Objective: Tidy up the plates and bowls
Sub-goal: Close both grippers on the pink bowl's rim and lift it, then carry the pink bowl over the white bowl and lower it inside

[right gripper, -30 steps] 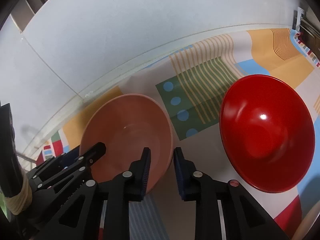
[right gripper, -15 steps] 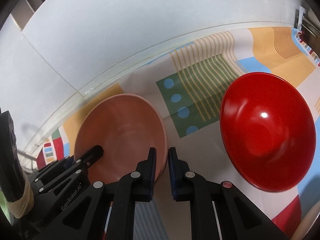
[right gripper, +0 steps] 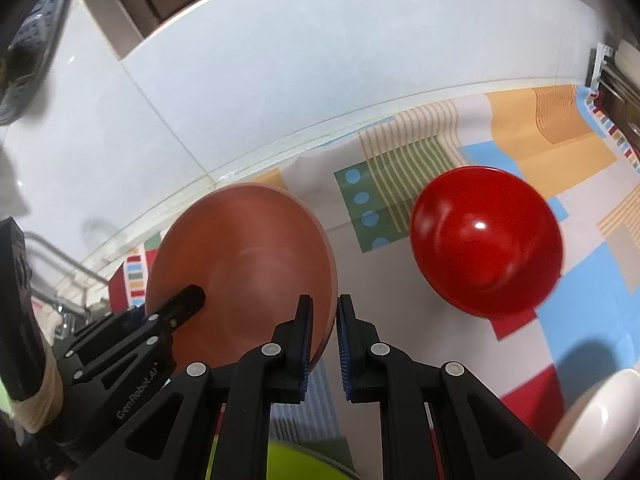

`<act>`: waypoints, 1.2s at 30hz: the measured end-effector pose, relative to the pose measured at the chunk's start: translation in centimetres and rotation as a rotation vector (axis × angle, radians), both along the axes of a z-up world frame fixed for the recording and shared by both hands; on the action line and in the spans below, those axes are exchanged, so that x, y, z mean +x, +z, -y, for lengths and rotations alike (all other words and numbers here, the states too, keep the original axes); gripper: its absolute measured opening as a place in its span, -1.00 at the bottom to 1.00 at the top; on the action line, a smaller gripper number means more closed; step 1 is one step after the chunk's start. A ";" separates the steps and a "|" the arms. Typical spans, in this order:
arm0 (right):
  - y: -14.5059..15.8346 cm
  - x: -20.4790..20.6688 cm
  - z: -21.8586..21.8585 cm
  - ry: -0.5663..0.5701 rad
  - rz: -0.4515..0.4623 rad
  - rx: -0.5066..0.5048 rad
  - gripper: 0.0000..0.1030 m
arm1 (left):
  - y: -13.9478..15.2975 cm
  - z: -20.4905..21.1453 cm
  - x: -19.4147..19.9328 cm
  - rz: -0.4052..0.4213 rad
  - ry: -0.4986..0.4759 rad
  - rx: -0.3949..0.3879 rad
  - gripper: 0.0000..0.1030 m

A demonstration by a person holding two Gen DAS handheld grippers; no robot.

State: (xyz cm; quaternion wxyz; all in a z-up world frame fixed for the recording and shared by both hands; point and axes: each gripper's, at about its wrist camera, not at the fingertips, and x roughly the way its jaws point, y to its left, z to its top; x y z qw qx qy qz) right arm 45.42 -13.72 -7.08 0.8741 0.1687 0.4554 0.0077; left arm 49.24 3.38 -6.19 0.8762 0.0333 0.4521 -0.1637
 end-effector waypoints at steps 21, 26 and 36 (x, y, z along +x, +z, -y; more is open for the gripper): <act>4.9 -10.4 5.7 0.018 0.095 -0.016 -0.73 | 4.4 6.4 -10.4 0.059 -0.019 -0.070 -0.66; 5.3 -12.9 8.3 -0.002 0.104 -0.039 -0.73 | 4.8 9.1 -12.7 0.051 -0.059 -0.092 -0.65; 4.9 -16.2 13.3 -0.043 0.074 -0.057 -0.73 | 3.9 14.4 -15.6 -0.001 -0.128 -0.093 -0.65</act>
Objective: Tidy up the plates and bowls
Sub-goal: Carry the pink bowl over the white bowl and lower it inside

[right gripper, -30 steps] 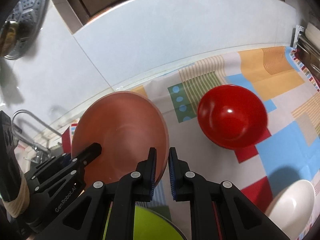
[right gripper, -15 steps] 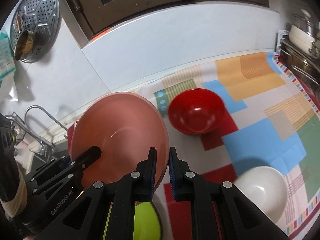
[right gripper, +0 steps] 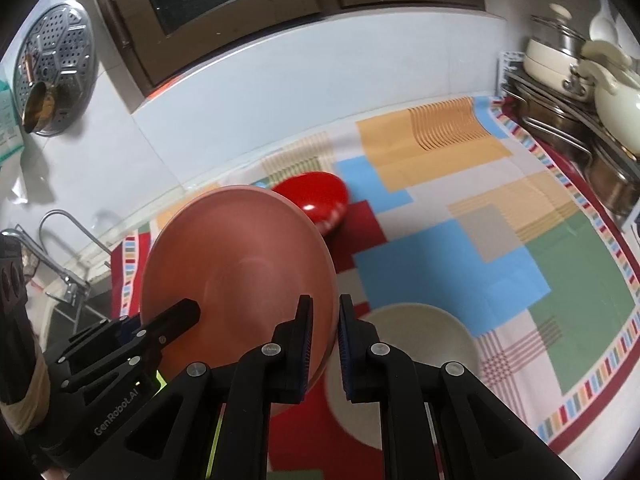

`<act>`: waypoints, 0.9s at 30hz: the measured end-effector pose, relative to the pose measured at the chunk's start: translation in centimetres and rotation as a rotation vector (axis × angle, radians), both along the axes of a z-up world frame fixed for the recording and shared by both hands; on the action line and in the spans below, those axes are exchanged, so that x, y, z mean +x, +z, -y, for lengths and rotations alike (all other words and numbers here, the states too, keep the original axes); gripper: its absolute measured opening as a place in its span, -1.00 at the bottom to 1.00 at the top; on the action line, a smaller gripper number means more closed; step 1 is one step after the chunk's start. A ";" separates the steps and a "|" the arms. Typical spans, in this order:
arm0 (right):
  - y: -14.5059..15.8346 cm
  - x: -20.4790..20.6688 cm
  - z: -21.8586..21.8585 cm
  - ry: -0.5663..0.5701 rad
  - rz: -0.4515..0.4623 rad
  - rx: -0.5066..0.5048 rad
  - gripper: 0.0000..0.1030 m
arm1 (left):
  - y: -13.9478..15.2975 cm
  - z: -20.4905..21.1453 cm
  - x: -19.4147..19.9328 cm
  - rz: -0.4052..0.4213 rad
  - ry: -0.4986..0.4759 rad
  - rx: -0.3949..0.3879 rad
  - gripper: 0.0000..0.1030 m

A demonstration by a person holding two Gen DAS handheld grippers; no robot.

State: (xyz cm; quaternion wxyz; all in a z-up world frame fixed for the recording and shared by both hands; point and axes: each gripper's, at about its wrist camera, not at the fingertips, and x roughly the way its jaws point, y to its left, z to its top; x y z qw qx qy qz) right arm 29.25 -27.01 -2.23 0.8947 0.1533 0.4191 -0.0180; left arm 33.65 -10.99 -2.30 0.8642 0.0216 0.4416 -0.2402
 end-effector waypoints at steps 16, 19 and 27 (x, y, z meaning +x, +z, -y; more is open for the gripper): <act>-3.3 -2.5 6.2 -0.068 -0.100 0.000 -0.73 | -3.9 6.3 -2.0 -0.116 -0.066 0.042 -0.65; -4.1 -2.9 6.9 -0.072 -0.121 0.006 -0.73 | -4.6 7.0 -2.1 -0.134 -0.064 0.050 -0.65; -5.7 -3.2 8.1 -0.072 -0.157 0.027 -0.73 | -6.0 7.9 -2.5 -0.168 -0.044 0.065 -0.65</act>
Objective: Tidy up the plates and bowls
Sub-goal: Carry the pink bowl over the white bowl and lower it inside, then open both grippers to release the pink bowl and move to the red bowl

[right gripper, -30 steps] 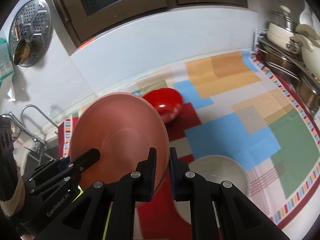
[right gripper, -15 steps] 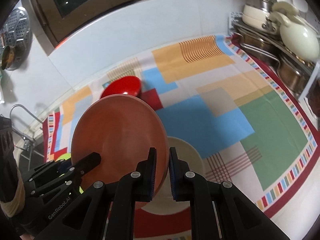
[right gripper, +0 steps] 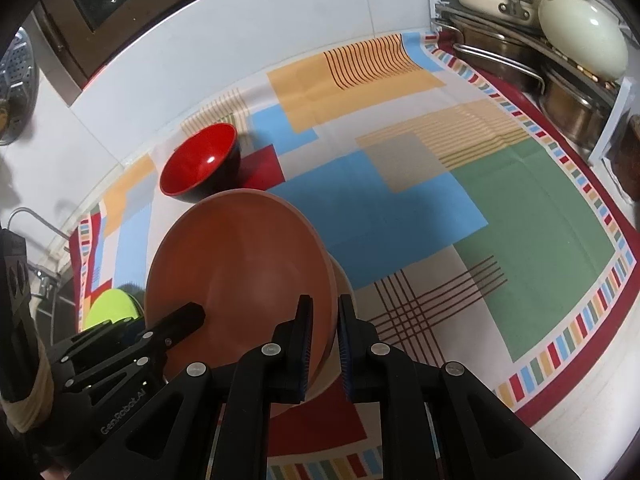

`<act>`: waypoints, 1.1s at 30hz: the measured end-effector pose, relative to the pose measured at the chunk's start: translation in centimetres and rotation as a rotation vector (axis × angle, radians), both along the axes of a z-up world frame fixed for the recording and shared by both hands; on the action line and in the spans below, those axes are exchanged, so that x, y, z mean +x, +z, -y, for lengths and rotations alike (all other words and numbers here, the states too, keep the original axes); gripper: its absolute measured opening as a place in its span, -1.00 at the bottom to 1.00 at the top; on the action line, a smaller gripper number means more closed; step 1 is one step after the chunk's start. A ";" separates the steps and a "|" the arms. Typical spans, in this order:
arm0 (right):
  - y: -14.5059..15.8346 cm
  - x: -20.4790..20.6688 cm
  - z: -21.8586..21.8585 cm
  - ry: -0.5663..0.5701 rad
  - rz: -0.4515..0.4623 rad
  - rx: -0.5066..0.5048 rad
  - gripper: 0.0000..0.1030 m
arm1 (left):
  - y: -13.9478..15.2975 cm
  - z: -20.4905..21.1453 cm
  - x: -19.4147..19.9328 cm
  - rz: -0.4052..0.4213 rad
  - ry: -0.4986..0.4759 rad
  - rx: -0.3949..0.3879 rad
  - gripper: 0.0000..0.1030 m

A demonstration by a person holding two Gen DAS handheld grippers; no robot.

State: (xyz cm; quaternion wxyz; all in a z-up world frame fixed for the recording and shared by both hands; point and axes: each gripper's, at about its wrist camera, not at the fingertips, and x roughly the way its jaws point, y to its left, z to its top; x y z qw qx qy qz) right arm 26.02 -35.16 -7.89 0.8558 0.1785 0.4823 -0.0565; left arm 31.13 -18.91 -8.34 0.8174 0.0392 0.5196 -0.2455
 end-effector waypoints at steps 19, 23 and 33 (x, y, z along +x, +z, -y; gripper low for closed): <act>-2.1 0.0 0.6 0.029 -0.032 0.024 -0.73 | -0.4 0.6 -0.5 0.002 0.027 0.004 -0.46; -2.1 -0.1 0.5 0.029 -0.028 0.019 -0.71 | 0.4 0.5 -0.9 0.044 0.028 0.008 -0.18; -0.4 -0.5 -0.8 0.047 0.030 -0.032 -0.38 | 1.8 -1.0 -0.8 0.073 0.049 -0.009 -0.11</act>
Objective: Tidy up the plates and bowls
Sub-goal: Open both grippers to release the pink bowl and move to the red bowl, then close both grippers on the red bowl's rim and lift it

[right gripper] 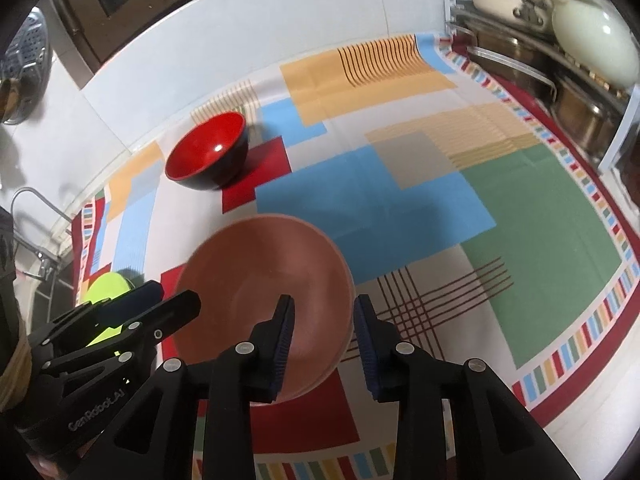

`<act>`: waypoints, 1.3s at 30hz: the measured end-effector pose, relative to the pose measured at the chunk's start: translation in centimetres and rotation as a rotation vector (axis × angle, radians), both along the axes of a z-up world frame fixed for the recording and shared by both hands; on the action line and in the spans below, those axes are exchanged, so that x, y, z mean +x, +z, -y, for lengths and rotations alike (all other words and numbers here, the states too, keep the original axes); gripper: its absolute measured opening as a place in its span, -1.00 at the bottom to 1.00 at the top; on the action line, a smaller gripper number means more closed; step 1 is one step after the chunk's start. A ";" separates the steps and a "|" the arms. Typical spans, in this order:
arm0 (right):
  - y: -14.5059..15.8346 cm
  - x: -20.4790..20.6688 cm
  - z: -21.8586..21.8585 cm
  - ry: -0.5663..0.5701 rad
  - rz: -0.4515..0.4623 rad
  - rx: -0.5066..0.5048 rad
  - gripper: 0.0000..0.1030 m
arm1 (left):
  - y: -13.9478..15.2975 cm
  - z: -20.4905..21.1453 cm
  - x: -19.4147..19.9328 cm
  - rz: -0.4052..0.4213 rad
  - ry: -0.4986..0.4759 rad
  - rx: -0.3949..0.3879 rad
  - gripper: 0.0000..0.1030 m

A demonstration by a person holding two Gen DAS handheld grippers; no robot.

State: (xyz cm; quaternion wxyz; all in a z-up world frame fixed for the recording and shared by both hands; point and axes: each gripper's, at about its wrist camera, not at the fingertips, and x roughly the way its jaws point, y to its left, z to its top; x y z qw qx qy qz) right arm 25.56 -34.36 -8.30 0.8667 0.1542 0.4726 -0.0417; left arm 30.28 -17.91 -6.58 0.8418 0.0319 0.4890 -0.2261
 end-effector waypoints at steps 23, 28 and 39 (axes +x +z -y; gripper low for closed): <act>6.3 4.0 -4.2 0.110 0.158 -0.042 -0.38 | 6.9 -5.2 2.6 0.243 0.098 0.037 0.12; 7.0 5.9 -4.9 0.142 0.171 -0.037 -0.38 | 7.7 -6.0 4.0 0.269 0.114 0.051 0.16; 7.8 10.2 -5.4 0.159 0.191 -0.064 -0.38 | 7.9 -6.4 8.1 0.278 0.110 0.111 0.18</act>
